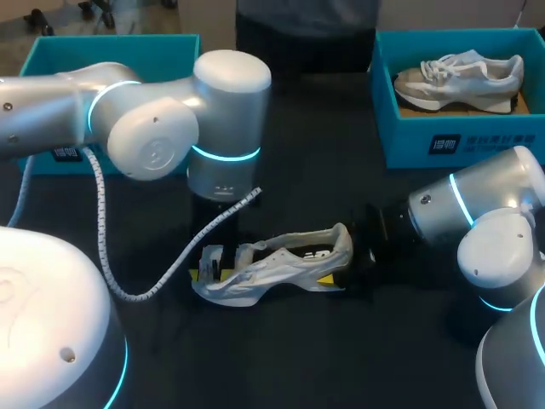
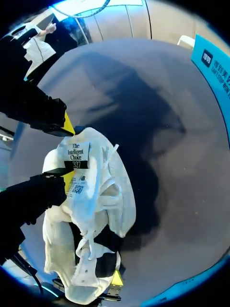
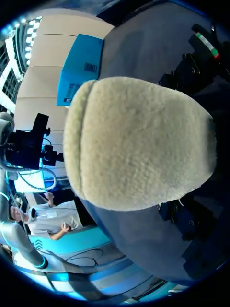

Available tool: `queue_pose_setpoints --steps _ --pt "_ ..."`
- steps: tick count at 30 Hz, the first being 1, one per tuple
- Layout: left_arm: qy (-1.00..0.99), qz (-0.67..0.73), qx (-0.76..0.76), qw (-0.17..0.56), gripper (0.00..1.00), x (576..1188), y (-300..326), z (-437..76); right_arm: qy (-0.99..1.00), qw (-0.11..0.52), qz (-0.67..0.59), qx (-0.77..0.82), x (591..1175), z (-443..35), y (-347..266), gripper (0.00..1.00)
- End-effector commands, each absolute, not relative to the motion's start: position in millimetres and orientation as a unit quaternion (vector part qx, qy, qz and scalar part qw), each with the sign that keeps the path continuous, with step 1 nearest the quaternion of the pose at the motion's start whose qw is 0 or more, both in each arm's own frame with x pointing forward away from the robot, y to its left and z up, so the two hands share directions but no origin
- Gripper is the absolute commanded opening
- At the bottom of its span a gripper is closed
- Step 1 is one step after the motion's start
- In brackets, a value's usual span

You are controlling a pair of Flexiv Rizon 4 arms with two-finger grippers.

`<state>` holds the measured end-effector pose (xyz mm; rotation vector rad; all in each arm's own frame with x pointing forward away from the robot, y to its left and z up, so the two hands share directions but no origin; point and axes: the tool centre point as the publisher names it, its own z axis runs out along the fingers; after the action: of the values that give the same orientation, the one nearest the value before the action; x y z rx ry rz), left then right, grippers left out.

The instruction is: Take the shoe out of the shoebox, open the shoe tongue, remove and reinsert the insole, then place the shoe into the shoebox

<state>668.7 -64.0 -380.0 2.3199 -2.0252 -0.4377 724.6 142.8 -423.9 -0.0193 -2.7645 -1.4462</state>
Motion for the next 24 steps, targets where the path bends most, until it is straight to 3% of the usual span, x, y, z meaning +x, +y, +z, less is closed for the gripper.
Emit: queue_pose_setpoints --steps 1,4,8,18,24 --pt "-0.662 -0.112 0.741 0.027 0.60 668 -59 -360 -0.887 0.011 -0.462 -0.007 727 -425 144 0.00" --pt "-0.677 -0.093 0.729 0.031 0.84 669 -65 -343 -0.887 0.011 -0.462 -0.007 727 -425 144 0.00" --pt "-0.692 -0.074 0.717 0.038 0.96 673 -72 -323 -0.887 0.011 -0.462 -0.007 727 -425 144 0.00" --pt "-0.798 -0.017 0.602 0.023 1.00 695 -99 -283 -0.887 0.011 -0.462 -0.007 727 -425 144 0.00" --pt "-0.882 -0.008 0.469 -0.036 1.00 703 -115 -267 -0.887 0.011 -0.462 -0.007 727 -425 144 0.00"
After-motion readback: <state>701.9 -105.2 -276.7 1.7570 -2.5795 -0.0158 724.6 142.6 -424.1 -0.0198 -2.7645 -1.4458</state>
